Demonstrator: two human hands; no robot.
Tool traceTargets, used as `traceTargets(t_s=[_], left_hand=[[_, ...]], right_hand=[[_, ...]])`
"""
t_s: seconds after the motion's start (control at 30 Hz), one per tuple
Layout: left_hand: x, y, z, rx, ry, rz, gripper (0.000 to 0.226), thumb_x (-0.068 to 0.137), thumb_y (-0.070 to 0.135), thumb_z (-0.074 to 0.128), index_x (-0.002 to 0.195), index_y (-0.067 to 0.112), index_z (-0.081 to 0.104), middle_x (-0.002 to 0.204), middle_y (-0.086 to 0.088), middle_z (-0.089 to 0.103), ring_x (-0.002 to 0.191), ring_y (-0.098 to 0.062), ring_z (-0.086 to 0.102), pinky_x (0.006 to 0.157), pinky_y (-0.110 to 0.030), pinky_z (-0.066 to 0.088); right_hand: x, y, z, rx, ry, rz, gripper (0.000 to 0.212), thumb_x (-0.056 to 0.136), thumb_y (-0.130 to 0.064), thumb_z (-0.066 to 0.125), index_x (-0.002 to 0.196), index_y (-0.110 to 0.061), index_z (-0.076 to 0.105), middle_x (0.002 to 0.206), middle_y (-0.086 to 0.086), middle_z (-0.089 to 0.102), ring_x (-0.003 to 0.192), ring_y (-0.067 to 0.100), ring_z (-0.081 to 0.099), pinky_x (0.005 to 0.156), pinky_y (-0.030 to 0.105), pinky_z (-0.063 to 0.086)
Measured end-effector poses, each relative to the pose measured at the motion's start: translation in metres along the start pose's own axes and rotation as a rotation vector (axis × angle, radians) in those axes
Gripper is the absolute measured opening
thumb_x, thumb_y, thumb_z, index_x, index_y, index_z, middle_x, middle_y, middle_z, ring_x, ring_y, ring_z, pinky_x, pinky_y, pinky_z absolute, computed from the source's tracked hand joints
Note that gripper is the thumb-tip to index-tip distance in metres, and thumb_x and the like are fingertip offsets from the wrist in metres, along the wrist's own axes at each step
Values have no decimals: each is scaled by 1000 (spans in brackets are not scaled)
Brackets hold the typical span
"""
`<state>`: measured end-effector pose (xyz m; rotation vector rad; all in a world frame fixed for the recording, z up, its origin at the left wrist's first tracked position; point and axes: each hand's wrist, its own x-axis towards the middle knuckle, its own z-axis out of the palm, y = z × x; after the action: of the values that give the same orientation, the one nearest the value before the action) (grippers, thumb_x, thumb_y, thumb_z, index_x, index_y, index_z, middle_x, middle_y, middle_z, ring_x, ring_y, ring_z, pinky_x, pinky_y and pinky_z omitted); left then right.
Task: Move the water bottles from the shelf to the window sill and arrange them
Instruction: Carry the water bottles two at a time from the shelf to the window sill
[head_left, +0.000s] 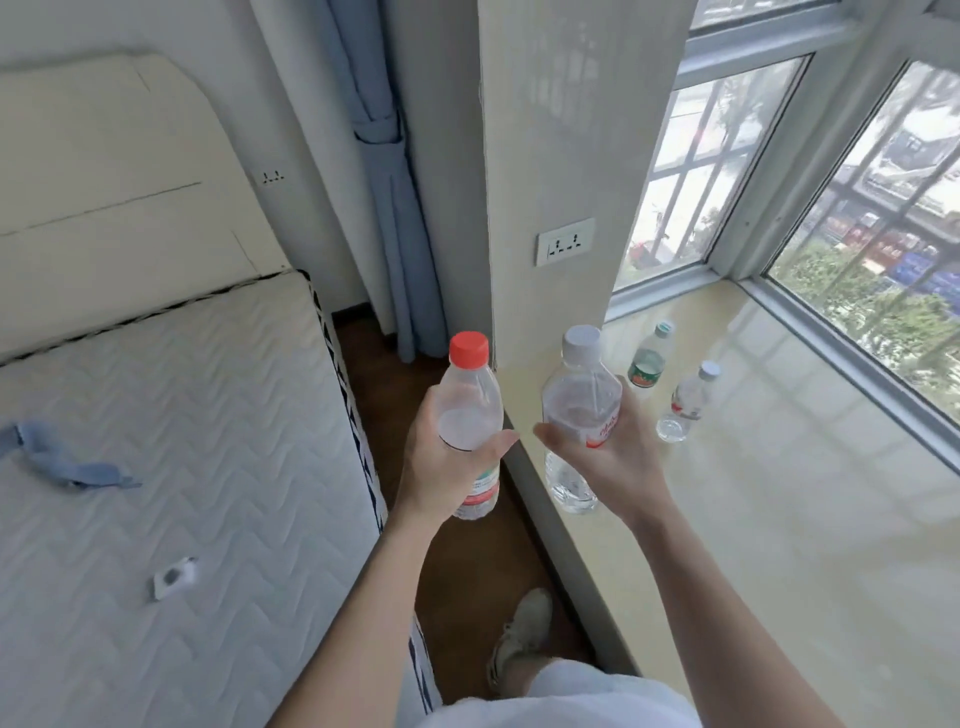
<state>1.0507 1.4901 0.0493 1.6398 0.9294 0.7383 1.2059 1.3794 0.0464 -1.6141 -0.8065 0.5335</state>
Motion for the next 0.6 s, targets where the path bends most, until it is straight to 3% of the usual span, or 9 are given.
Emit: traceTargets(t_s=[0.1,0.27,0.4,0.5,0.6], left_hand=[[53,6,15,12,-73,-6,53,72,21,86,104,45,51,107,16,60,100,10,56,80,-17,44],[129,12,46,2,-195,-1,56,67,35,88,108,48,53,113,15,62,105,6,58,90,-25,49],[166,17,87,56,-336,31,60,57,55,85,107,58,52,112,20,61,112,1,56,95,-28,48],[182,20,121,60,-475,30,54,61,42,89,101,52,54,105,23,61,107,4,56,90,-26,47],[192,20,153,54,-624,35,55,63,33,90,108,36,58,105,20,62,108,2,57,92,-26,46]], right_hand=[[49,6,-5,12,44,28,46,74,-24,87,110,-28,60,93,-21,68,91,3,67,74,16,50],[110,7,-29,-16,193,72,52,64,-47,82,105,-30,57,93,-11,67,90,12,68,81,43,56],[122,13,-58,-42,338,142,50,63,-44,82,104,-32,56,93,-12,66,88,8,67,80,39,56],[116,25,-78,-25,490,225,49,62,-42,83,102,-29,58,92,-10,68,88,11,68,79,43,57],[106,39,-94,-19,660,298,48,61,-39,86,97,-27,57,89,-8,68,86,14,68,78,43,57]])
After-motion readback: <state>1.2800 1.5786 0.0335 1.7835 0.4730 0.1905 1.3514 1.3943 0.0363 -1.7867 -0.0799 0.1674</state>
